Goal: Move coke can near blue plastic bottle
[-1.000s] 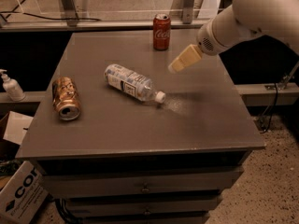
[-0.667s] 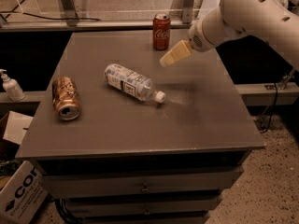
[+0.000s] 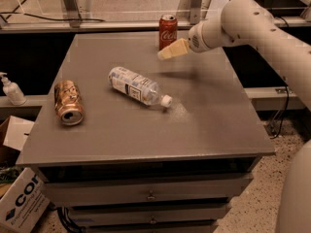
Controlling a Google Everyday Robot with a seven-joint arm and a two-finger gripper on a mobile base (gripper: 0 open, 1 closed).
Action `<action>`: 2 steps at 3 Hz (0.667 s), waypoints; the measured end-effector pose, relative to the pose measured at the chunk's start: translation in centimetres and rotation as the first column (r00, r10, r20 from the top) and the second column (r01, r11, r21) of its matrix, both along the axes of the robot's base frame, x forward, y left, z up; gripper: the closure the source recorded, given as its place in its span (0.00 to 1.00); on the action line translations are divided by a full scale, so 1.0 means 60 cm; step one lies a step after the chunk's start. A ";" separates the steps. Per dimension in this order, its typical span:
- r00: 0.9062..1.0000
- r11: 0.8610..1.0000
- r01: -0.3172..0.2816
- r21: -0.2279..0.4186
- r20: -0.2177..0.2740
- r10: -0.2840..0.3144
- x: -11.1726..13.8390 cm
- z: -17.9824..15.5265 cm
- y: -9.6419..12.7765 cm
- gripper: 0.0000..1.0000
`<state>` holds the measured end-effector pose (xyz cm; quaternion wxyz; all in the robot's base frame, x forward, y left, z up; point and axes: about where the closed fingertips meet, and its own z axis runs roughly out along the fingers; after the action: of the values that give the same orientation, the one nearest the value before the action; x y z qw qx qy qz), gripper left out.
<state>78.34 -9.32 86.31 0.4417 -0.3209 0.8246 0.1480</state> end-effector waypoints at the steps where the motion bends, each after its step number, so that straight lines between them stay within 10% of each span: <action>1: 1.000 0.995 0.012 0.102 0.026 -0.015 0.048 -0.021 0.006 0.00; 2: 0.998 0.983 0.019 0.181 0.056 -0.029 0.083 -0.031 0.009 0.00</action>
Offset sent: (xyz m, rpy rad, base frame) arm 0.0737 0.0005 -0.0199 0.2729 -0.1043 -0.0446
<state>83.32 -8.76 84.46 0.4947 -0.2739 0.7983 0.2071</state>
